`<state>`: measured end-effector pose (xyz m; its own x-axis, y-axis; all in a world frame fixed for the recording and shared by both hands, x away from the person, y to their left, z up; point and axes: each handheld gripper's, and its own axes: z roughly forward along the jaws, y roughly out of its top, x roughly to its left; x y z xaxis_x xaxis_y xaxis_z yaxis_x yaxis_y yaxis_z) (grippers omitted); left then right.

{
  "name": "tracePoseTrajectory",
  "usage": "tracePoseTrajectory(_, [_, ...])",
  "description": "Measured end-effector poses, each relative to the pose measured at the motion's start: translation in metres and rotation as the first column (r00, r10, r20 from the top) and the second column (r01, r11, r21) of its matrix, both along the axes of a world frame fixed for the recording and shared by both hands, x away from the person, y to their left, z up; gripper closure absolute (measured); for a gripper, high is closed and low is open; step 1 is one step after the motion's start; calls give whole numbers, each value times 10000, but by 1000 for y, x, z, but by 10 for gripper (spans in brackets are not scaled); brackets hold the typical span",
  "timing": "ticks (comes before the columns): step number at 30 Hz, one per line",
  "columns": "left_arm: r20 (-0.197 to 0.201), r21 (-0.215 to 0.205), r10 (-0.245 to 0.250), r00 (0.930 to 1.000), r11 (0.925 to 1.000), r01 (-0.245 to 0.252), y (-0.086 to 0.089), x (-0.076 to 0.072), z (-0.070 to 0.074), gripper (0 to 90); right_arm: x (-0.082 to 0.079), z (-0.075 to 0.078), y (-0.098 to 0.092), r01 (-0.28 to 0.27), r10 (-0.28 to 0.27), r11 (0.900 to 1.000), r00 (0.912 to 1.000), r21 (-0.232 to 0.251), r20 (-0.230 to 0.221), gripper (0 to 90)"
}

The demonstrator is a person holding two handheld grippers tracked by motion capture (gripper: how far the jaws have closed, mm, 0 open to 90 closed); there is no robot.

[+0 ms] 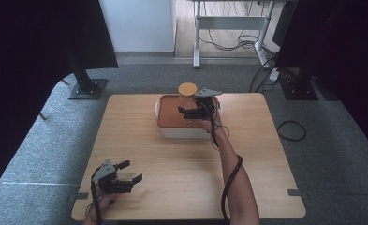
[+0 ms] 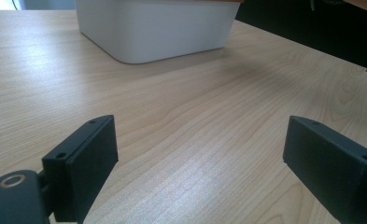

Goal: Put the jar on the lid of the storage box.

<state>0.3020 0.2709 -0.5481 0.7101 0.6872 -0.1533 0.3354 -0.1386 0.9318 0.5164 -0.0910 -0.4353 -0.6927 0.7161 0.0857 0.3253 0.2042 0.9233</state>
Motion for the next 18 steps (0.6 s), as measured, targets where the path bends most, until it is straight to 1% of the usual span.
tracePoseTrajectory(12, [4, 64, 33, 10000, 10000, -33, -1, 0, 0, 98, -10, 0, -10, 21, -22, 9998, 10000, 188, 33, 111])
tracePoseTrajectory(18, [-3, 85, 51, 10000, 10000, -51, 0, 0, 0, 97, -18, -1, -13, -108, 108, 9999, 9999, 59, 115, 111])
